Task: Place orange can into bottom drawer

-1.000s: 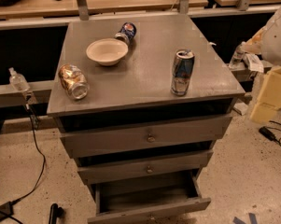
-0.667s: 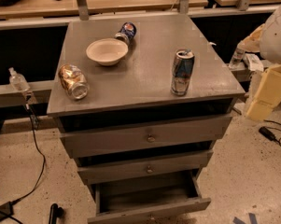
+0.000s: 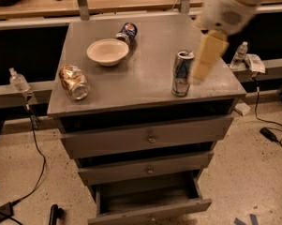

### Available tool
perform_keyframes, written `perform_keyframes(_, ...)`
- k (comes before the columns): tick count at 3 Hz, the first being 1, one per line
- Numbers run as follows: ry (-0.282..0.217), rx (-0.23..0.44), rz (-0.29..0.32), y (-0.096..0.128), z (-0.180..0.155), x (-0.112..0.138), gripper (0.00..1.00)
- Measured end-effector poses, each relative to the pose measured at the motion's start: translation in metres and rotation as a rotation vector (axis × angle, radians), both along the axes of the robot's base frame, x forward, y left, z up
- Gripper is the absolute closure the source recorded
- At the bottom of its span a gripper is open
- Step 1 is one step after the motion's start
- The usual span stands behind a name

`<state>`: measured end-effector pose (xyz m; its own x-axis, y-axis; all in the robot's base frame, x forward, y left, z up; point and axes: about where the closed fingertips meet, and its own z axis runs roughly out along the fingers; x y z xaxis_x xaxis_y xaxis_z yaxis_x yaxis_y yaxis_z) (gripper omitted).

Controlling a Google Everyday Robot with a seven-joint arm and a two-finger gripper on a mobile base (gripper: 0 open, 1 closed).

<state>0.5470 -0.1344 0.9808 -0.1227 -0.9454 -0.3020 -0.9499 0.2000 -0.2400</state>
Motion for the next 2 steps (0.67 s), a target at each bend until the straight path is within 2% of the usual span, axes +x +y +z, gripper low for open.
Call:
perform_keyframes(1, 0.013, -0.022, 0.022, 0.05, -0.003, 0.064, 0.0)
perform_keyframes(2, 0.005, -0.058, 0.046, 0.116, -0.005, 0.115, 0.0)
